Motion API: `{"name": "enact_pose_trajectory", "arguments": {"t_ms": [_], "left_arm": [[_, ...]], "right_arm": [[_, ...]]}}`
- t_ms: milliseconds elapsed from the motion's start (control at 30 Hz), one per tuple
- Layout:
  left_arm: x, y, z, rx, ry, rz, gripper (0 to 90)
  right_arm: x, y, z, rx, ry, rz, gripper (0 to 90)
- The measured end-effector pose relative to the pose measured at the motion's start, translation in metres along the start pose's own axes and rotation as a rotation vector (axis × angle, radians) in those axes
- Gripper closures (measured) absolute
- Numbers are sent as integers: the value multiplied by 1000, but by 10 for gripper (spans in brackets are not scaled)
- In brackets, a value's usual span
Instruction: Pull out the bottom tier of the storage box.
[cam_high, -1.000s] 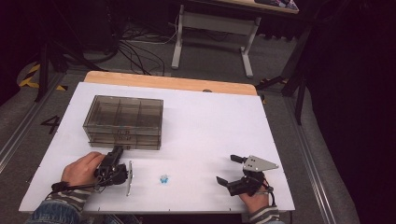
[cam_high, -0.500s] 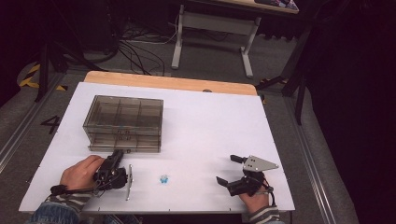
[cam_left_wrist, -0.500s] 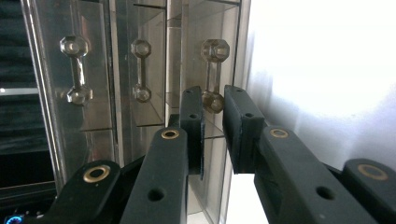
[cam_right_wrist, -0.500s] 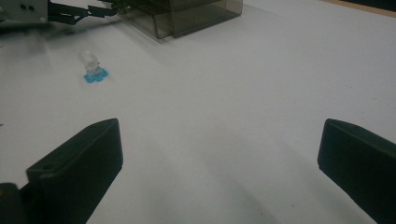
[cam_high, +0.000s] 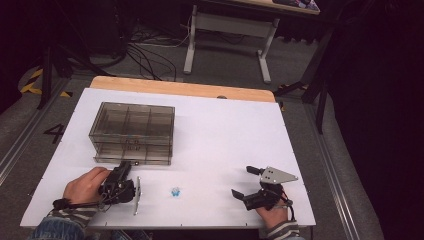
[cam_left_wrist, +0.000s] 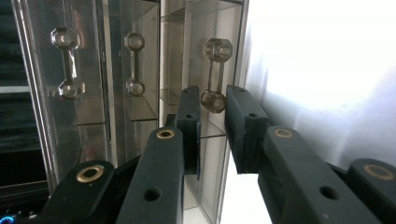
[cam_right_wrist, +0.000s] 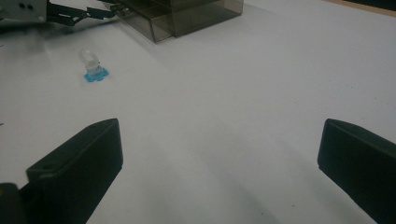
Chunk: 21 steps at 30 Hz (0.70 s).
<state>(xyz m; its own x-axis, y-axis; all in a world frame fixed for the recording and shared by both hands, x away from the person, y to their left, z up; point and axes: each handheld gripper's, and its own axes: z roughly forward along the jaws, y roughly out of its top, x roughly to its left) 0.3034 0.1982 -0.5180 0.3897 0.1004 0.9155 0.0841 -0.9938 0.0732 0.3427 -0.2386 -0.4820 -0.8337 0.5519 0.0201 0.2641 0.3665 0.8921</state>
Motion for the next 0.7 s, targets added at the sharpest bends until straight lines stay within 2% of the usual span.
{"name": "enact_pose_trajectory", "arguments": {"t_ms": [100,200,433,467,700], "left_arm": [[2,1,-2,-10,-20,-21,694],[3,1,-3,-14,-23,-13,686],[5,1,-5,-26,-41,-35,674],[6,1,-5,-31,-32,-35,671],[11,1,-11,-63,-44,-87,643]], "right_arm": [[0,0,0,1,-1,-2,7],[0,0,0,1,0,-2,7],[0,0,0,1,0,-2,7],[0,0,0,1,-1,-2,7],[0,0,0,2,-4,0,7]]}}
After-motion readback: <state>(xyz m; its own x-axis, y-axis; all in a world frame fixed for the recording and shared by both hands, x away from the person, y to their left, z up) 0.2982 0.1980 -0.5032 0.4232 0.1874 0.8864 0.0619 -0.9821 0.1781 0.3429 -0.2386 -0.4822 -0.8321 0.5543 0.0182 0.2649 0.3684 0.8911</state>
